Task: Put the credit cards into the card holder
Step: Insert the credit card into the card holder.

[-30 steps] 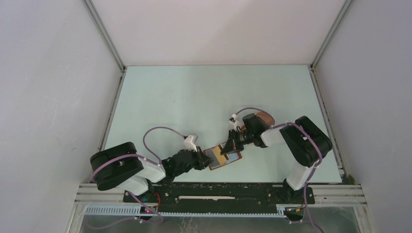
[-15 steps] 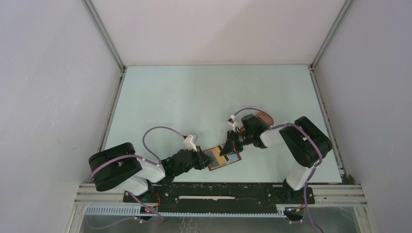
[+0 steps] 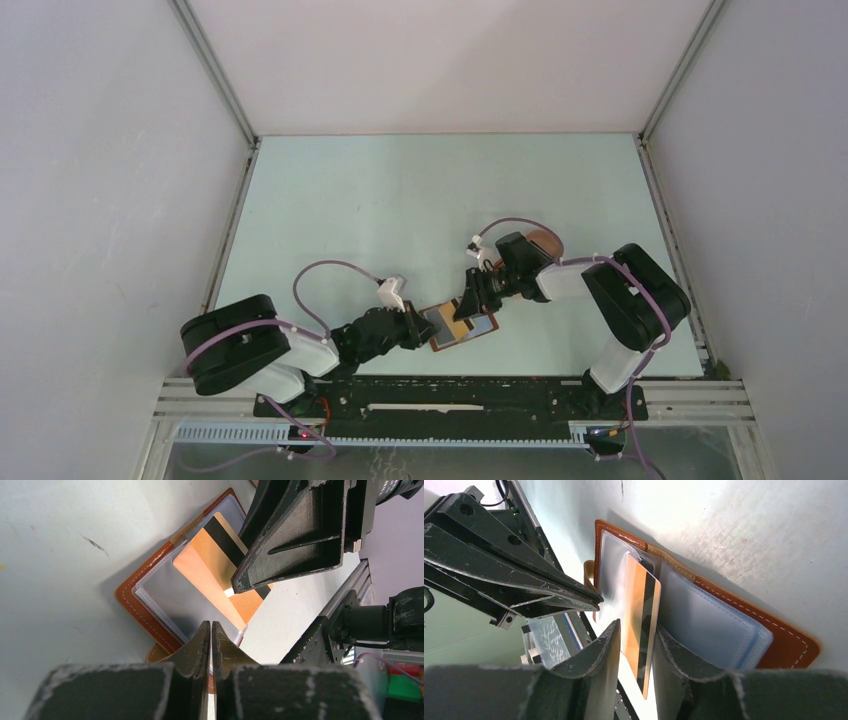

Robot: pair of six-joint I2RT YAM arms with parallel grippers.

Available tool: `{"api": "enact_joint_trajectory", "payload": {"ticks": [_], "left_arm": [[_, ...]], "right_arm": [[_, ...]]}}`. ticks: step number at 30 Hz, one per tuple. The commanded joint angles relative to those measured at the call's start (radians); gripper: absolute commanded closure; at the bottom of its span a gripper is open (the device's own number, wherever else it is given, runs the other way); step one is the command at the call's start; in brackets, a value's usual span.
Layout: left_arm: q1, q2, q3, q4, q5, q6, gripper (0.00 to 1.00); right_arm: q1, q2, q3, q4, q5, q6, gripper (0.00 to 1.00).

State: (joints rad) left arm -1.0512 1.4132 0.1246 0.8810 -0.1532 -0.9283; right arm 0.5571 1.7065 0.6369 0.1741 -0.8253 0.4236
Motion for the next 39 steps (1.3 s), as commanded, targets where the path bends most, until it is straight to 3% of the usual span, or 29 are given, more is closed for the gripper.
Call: {"api": "enact_joint_trajectory", "payload": {"ticks": [1, 39], "left_arm": [[0.007, -0.006, -0.014, 0.032, -0.002, -0.006, 0.93], [0.007, 0.039, -0.012, 0.062, 0.008, -0.012, 0.93]], "right_arm": [[0.010, -0.039, 0.038, -0.052, 0.031, -0.070, 0.62], [0.076, -0.073, 0.177, -0.354, 0.180, -0.282, 0.45]]}}
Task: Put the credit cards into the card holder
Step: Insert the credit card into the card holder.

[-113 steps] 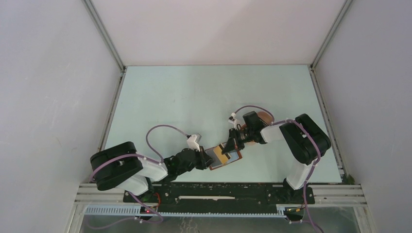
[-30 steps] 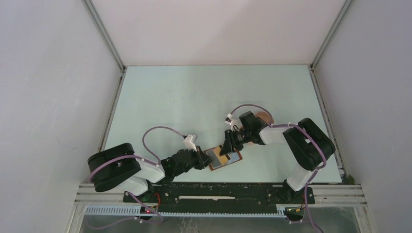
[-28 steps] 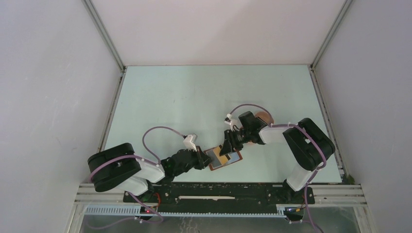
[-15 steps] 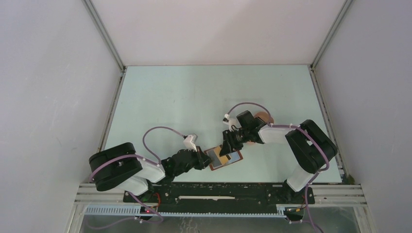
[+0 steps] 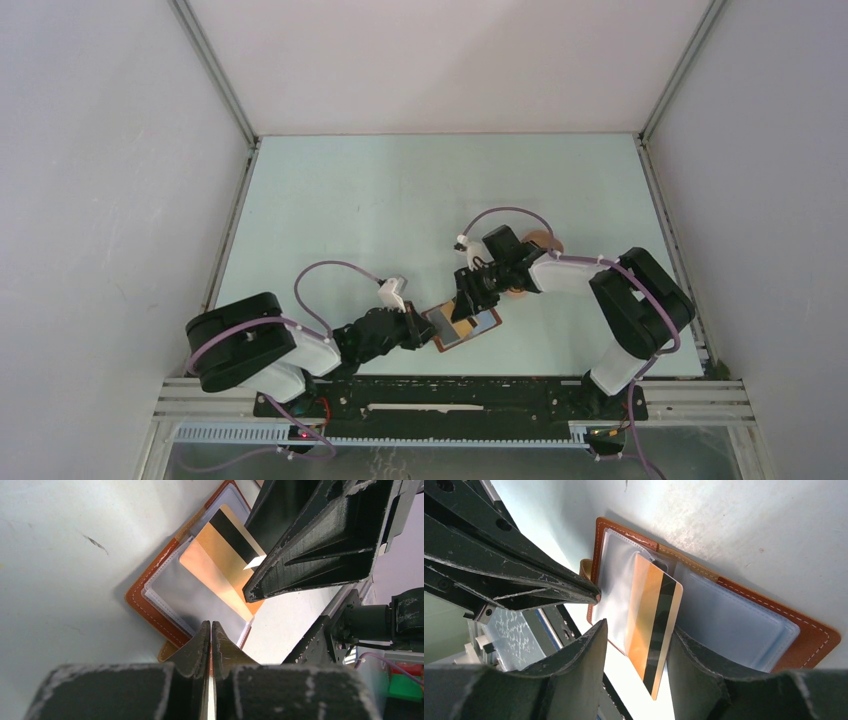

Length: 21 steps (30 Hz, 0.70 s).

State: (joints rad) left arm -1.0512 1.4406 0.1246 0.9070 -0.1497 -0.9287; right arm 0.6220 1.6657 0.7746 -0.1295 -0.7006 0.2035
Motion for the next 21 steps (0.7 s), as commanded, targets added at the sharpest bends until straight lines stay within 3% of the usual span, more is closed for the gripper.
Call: {"api": "enact_joint_trajectory", "payload": {"ticks": [1, 21], "left_arm": [[0.007, 0.013, -0.011, 0.037, 0.005, -0.012, 0.94], [0.007, 0.046, -0.006, 0.060, 0.013, -0.016, 0.94]], "right_arm": [[0.013, -0.030, 0.044, -0.059, 0.058, -0.067, 0.45], [0.048, -0.044, 0.105, -0.170, 0.158, -0.158, 0.41]]}}
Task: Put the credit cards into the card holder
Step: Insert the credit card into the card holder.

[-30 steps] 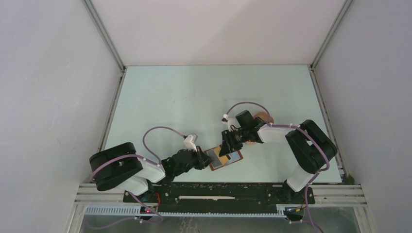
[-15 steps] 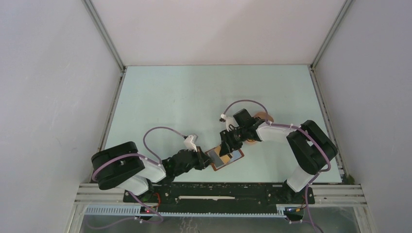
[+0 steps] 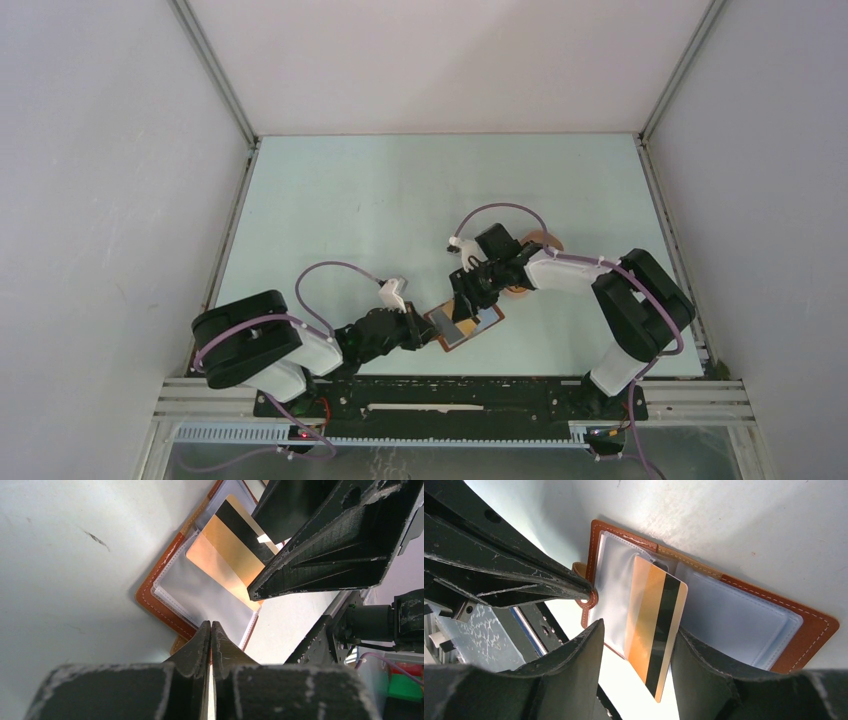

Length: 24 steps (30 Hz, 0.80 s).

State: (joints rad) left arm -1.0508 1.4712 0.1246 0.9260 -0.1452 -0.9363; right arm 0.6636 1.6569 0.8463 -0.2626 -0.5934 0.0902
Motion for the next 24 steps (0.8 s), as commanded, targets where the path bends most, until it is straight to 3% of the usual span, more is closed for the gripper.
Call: {"api": "enact_joint_trajectory", "payload": {"ticks": [1, 16, 24], "left_arm": [[0.006, 0.018, -0.005, 0.043, 0.010, -0.010, 0.94], [0.006, 0.024, -0.003, 0.046, 0.012, -0.010, 0.94], [0.006, 0.023, -0.004, 0.048, 0.012, -0.009, 0.94]], "right_arm": [[0.007, -0.036, 0.035, -0.040, 0.056, -0.047, 0.41], [0.003, -0.043, 0.058, -0.072, 0.064, -0.068, 0.39], [-0.038, -0.026, 0.077, -0.107, -0.022, -0.065, 0.38]]}}
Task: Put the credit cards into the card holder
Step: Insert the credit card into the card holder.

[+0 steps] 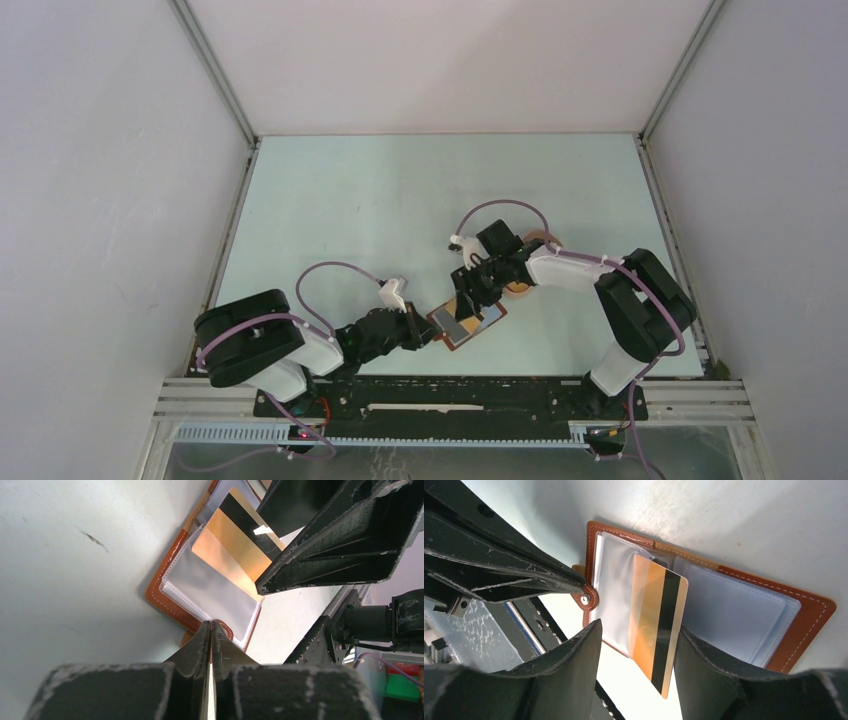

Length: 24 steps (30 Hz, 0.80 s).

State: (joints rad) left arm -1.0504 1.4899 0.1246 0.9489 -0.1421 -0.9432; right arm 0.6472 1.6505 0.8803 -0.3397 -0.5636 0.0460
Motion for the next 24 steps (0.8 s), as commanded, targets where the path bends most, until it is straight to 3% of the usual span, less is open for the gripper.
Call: {"api": "enact_joint_trajectory", "payload": {"ticks": [1, 8, 24], "left_arm": [[0.006, 0.004, -0.003, 0.025, 0.009, -0.003, 0.94], [0.006, 0.003, -0.007, 0.027, 0.009, -0.003, 0.94], [0.006, 0.007, -0.007, 0.033, 0.010, -0.005, 0.94]], "right_arm": [[-0.028, -0.015, 0.045, -0.035, -0.065, -0.020, 0.38], [-0.048, 0.009, 0.064, -0.068, -0.085, -0.027, 0.38], [-0.010, 0.001, 0.094, -0.129, 0.034, -0.094, 0.40]]}}
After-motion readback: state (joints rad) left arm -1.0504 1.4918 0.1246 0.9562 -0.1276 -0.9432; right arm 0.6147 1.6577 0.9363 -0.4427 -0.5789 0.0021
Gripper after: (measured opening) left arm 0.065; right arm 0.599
